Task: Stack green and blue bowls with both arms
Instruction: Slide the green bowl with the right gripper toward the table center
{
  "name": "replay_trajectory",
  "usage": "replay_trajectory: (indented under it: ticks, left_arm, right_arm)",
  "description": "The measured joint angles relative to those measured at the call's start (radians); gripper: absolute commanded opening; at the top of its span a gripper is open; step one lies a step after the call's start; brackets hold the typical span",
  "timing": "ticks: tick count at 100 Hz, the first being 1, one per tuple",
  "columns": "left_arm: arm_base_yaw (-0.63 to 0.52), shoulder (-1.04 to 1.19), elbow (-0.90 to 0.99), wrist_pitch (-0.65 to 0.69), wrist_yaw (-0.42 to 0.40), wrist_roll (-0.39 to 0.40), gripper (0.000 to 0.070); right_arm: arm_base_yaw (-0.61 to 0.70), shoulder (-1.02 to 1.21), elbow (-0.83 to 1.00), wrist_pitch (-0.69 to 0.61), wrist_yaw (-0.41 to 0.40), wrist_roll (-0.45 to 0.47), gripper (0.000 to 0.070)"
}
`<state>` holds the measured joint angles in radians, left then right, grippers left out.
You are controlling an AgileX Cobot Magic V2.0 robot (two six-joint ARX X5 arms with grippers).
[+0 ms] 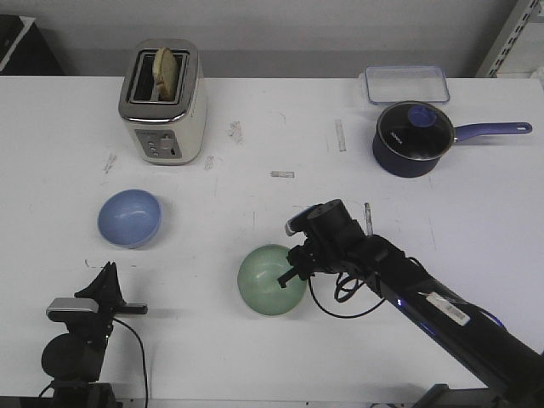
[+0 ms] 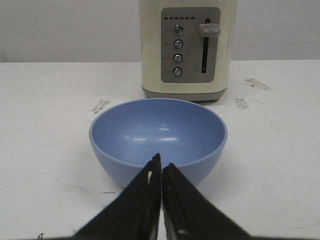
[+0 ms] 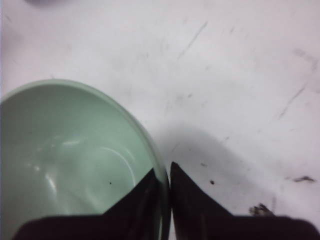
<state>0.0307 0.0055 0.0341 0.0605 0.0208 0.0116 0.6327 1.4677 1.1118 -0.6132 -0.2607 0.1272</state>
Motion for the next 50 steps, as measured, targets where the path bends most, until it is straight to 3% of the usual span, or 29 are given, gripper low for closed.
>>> replay_trajectory:
  ticks: [50]
  left_arm:
    - [0.0, 0.0, 0.0, 0.0, 0.0, 0.0, 0.0003]
  right_arm:
    - [0.002, 0.109, 0.0, 0.027, 0.006, -0.019, 0.0013]
